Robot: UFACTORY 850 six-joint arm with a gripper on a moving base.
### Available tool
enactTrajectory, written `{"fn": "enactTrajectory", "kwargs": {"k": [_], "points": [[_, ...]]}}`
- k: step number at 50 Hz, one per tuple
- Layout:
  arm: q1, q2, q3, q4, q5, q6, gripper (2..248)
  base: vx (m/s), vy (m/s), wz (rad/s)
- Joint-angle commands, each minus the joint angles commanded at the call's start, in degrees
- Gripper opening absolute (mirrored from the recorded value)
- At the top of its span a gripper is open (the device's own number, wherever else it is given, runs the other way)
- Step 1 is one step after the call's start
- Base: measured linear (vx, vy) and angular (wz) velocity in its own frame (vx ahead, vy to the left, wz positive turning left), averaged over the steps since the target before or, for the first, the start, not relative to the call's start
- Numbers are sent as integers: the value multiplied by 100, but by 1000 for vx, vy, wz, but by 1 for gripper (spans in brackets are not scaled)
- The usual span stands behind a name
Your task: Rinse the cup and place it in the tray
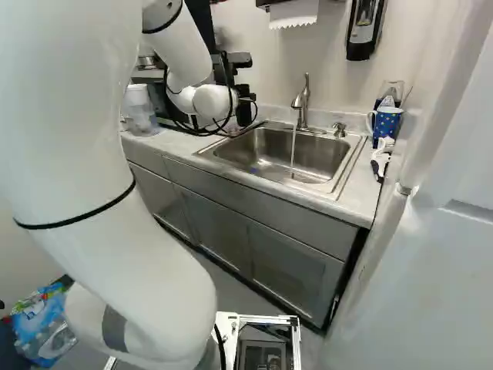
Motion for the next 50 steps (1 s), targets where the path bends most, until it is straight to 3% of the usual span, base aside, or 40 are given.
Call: {"fn": "enactTrajectory", "kwargs": {"k": [50], "points": [[-783,445,1071,0,-2,0,125,0,0,0]]}}
